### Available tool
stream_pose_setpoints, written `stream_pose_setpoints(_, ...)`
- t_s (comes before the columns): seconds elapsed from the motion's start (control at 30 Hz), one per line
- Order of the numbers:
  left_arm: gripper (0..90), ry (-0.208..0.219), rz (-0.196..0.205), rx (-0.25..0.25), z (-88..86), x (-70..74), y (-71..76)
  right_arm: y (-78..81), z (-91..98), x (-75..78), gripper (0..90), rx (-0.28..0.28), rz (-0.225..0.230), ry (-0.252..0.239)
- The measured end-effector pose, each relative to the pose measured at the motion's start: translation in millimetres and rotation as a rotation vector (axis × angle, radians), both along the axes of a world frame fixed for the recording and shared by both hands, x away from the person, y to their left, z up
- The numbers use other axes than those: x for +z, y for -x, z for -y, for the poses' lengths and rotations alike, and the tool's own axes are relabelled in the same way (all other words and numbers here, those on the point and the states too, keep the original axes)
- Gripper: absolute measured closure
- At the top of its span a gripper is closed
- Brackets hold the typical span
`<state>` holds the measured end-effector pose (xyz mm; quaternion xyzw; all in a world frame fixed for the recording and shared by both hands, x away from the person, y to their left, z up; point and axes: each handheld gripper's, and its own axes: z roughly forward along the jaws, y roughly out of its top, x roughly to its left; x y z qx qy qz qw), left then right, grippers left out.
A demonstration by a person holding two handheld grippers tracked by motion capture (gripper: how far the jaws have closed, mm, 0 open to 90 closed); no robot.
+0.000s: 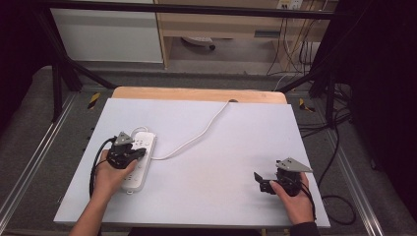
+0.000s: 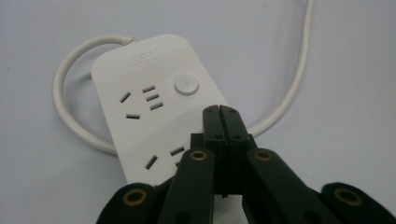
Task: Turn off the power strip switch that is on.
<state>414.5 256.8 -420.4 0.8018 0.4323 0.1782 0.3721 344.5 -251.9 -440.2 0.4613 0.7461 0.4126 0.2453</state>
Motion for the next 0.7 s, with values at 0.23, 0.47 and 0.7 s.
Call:
stream_pose_setpoints(0.23, 90.0, 0.021, 0.006, 0.001, -2.5, -0.7, 0.5, -0.5, 0.1, -0.1, 3.7, 0.0, 0.0, -0.001)
stream_pose_setpoints(0.47, 90.0, 0.092, 0.033, 0.013, 1.2, 7.1, 5.2, -1.0, 2.1, 0.7, 3.8, -0.012, 0.001, -0.01)
stream_pose_setpoints(0.7, 90.0, 0.121, 0.046, -0.006, 3.9, 8.4, 7.8, -0.6, 2.1, 1.6, 3.8, -0.006, 0.013, -0.009)
